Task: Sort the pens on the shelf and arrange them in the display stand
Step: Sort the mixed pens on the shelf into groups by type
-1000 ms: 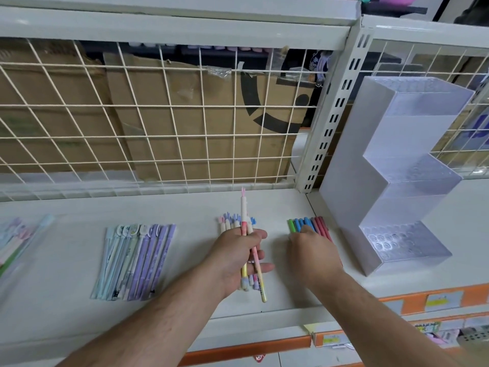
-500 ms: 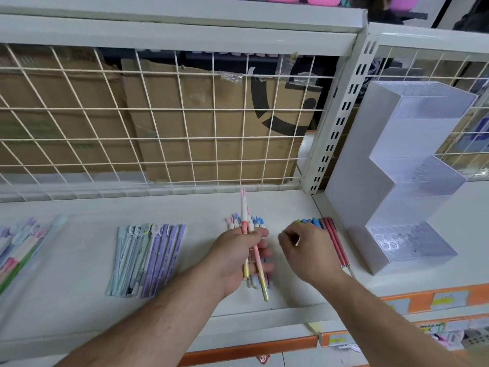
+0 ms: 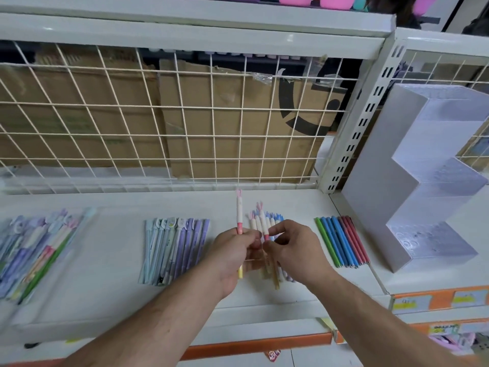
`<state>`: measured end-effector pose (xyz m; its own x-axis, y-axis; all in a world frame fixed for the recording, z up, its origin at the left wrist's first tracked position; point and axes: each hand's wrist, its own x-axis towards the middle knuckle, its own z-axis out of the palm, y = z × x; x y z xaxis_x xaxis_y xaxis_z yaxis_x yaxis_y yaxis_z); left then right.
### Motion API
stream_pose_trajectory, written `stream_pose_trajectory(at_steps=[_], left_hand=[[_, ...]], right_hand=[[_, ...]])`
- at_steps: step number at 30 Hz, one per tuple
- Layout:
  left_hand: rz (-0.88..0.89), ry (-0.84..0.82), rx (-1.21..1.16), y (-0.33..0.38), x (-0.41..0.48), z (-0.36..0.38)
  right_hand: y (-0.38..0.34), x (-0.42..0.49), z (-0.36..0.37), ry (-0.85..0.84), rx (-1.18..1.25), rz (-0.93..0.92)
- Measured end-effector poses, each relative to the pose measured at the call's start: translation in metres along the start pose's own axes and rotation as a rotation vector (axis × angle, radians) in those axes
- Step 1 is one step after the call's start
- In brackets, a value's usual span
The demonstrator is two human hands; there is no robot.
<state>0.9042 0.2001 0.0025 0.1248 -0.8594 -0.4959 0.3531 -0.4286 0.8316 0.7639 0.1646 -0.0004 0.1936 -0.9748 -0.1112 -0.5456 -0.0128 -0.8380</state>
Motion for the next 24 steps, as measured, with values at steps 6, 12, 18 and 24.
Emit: stream_pose_trajectory(at_steps=[6,12,18,24], left_hand=[[-0.099,0.163,0.087,0.001,0.003,-0.026],[-0.018,0.216,0.259,-0.004,0.009,-0.033],[0.071,0.194,0.489,-0.006,0.013,-0.037],[0.207,0.211,0.751,-0.008,0.020,-0.029]], right_hand=[[-0.002,0.004,0.016,0.096,-0.083,0.061],[-0.008,0.014,0.033,0.063,-0.262,0.057],[-0.009,0.028,0.043,0.042,-0.585,0.057],[-0.009,0.033,0.039,0.030,-0.637,0.080]])
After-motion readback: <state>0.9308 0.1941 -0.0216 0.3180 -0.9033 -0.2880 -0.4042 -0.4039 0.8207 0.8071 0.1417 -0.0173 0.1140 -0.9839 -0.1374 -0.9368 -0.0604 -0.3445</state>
